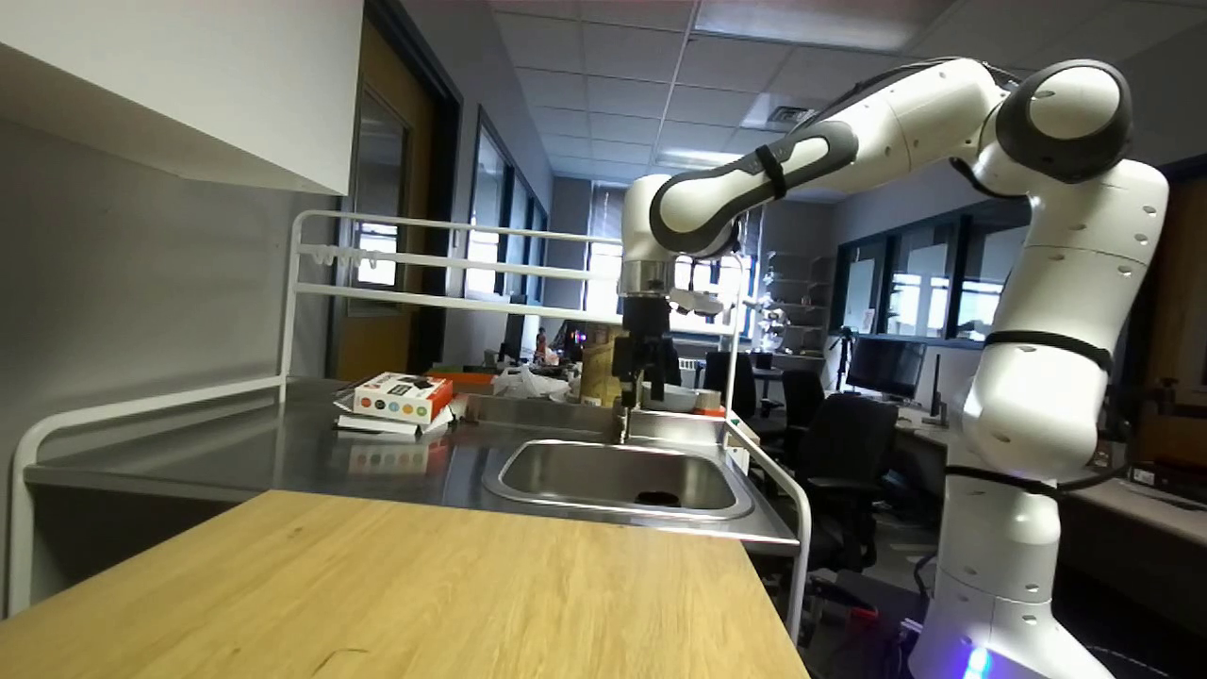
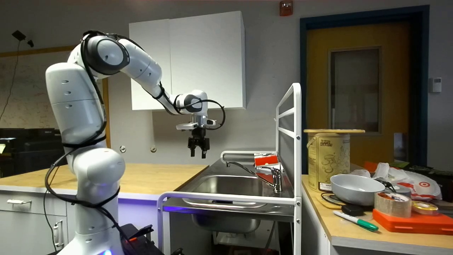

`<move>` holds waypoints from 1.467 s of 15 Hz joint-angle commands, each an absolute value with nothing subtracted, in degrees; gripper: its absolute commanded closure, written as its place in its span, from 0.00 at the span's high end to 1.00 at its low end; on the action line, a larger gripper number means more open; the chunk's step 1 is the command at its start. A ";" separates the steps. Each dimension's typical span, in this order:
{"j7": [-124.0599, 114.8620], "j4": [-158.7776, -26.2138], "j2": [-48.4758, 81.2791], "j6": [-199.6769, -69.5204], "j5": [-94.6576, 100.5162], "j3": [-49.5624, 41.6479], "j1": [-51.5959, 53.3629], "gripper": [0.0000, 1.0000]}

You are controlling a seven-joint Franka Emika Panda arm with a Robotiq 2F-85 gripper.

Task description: Twist the tap to the right

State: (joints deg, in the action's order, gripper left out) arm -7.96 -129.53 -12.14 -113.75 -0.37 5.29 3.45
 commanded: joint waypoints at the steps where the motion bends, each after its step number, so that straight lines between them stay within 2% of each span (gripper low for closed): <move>1: -14.11 -124.59 -9.56 -114.70 1.85 4.91 1.65 1.00; 9: -26.63 -115.10 -1.11 -117.56 5.94 2.30 -2.09 1.00; 22: -35.37 -103.42 14.53 -116.02 4.01 -3.18 -1.50 1.00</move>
